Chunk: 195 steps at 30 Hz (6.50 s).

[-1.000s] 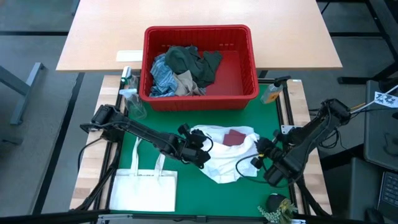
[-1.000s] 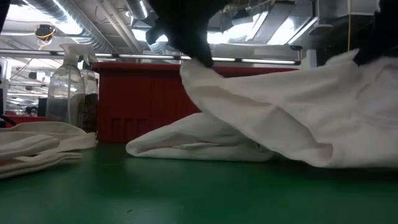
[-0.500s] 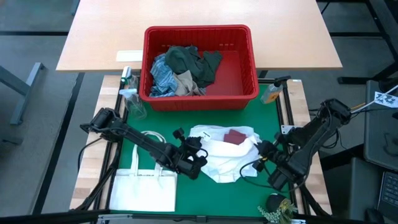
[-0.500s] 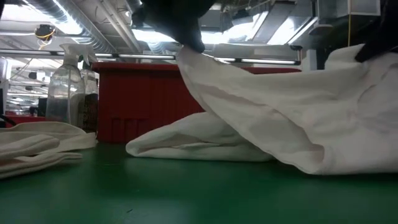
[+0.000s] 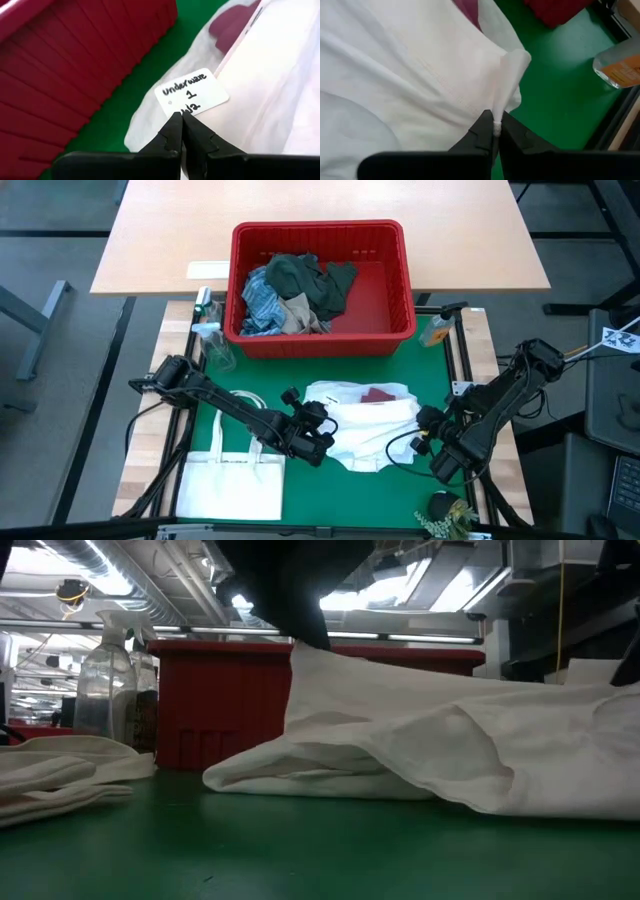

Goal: Fold Laundry from Bin
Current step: Fold the white underwear

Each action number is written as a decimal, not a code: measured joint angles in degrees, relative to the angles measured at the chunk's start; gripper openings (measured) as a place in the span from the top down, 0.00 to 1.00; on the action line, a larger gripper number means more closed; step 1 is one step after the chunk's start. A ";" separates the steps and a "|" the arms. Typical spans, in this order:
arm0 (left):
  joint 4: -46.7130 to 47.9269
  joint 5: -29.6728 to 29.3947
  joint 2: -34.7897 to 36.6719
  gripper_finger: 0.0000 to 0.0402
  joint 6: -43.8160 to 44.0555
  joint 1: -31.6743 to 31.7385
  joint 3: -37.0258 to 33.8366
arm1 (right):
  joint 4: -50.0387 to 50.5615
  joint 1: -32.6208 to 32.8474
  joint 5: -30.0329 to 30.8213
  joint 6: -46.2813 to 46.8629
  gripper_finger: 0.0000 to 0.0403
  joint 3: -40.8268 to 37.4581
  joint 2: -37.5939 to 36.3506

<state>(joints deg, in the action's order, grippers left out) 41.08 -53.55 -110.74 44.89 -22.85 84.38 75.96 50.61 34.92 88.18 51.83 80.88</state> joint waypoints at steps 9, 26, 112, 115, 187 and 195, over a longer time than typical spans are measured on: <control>-0.20 0.59 -0.33 1.00 -0.01 0.09 0.04 | 0.74 0.00 -0.59 -0.13 0.96 0.00 0.00; 0.70 2.86 -0.33 1.00 -0.47 4.66 0.04 | 8.43 0.00 -6.30 -4.65 0.57 0.96 0.00; -28.15 38.18 -22.03 0.89 -30.00 0.28 9.46 | 2.88 0.00 -8.50 -4.74 0.54 2.84 -0.02; -28.22 38.15 -21.97 0.97 -28.87 -0.20 9.46 | 2.89 0.00 -8.51 -4.74 0.54 2.84 -0.02; 8.13 21.67 -21.16 0.78 -19.57 12.31 35.01 | -3.15 0.00 -2.65 -24.22 0.54 12.94 -0.02; 8.53 22.29 -21.16 0.68 -19.97 13.94 37.59 | -3.95 0.00 -0.98 -24.22 0.54 12.94 -0.02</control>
<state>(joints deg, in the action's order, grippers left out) 49.61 -31.26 -131.90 24.93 -8.91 121.97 72.01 50.61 33.93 63.96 64.77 80.86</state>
